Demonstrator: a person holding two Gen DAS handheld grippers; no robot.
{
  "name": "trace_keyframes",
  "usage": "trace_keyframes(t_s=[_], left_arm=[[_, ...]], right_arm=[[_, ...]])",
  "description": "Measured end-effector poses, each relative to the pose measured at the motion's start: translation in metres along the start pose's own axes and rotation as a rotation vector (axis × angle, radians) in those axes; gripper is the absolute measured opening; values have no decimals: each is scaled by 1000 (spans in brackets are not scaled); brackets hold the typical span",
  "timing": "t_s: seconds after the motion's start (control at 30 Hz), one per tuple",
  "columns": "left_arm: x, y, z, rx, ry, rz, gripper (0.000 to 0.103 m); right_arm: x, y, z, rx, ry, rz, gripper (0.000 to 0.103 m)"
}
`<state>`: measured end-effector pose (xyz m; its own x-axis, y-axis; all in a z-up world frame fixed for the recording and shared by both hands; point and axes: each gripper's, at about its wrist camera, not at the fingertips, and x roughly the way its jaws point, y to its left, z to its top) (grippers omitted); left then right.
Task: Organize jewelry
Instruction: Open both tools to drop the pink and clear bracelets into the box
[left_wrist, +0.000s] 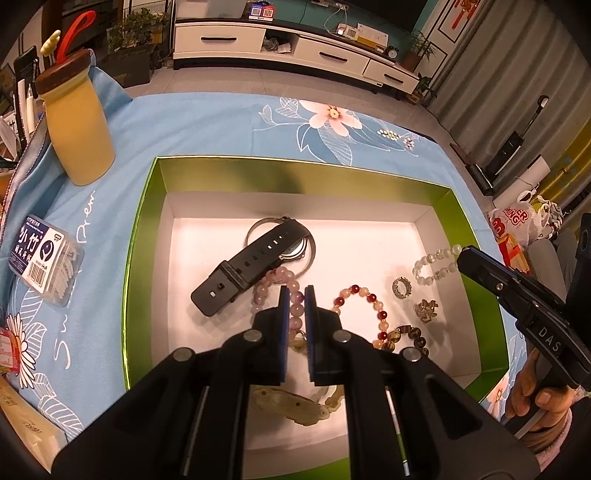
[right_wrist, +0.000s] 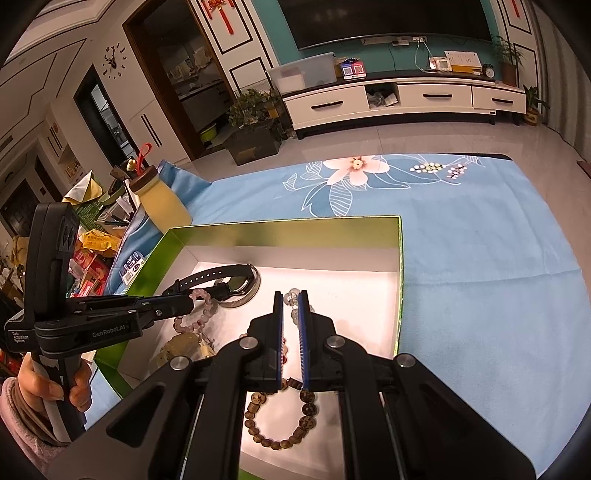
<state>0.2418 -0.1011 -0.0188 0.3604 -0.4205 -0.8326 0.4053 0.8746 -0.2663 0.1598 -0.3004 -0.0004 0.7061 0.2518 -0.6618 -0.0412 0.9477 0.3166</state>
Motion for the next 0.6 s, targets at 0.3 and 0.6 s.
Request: trace_keyframes(t_s=[0.3, 0.6], left_arm=[[2, -2, 1, -1, 12, 12, 8], [-1, -6, -3, -7, 13, 16, 46]], right_arm=[[1, -6, -1, 18, 15, -3, 7], [-6, -14, -2, 74, 9, 5, 35]])
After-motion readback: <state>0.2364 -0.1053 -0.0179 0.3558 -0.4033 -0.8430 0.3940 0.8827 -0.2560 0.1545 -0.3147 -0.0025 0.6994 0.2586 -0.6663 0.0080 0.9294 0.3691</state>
